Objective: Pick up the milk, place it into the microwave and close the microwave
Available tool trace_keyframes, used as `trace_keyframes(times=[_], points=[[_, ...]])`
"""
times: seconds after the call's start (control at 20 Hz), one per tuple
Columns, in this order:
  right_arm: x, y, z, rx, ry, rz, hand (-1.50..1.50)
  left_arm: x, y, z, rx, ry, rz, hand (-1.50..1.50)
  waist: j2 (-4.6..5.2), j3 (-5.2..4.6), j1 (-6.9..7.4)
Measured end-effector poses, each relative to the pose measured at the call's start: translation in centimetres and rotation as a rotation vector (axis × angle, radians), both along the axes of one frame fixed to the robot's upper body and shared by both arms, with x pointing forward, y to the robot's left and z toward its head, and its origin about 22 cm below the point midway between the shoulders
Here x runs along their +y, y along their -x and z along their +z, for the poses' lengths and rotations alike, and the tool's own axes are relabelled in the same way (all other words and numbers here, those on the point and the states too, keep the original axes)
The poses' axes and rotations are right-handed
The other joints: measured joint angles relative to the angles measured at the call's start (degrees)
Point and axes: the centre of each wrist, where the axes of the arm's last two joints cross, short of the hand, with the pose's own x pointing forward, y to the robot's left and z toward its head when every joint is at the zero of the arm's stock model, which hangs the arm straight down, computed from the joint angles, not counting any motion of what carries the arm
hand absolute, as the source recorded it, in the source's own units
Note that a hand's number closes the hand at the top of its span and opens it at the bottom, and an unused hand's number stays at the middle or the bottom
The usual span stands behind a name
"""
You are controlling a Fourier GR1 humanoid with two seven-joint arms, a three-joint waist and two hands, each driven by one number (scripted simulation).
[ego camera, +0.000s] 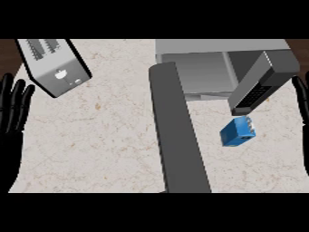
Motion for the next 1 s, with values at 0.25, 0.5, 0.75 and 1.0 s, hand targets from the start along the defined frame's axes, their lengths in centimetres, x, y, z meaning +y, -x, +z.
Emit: trace_keyframes(times=[0.25, 0.5, 0.75, 1.0], points=[[-1.1, 1.7, 0.5, 0.028, 0.010, -0.081, -1.50, -1.6, -0.4, -0.8, 0.011, 0.020, 0.001, -1.50, 0.76, -0.27, 1.69], [-1.3, 2.9, -0.5, 0.165, -0.022, -0.084, -1.50, -2.4, 0.5, -3.3, 0.104, 0.212, 0.026, -1.50, 0.97, -0.41, 2.19], [-1.5, 4.6, -1.2, 0.237, -0.037, -0.092, -1.50, -2.8, 2.8, -4.8, 0.145, 0.300, 0.029, -1.50, 0.99, -0.41, 2.51], [-0.9, 5.2, -2.8, 0.276, -0.053, -0.109, -1.50, -3.5, 5.2, -5.8, 0.153, 0.324, 0.026, -1.50, 1.01, -0.39, 2.71]])
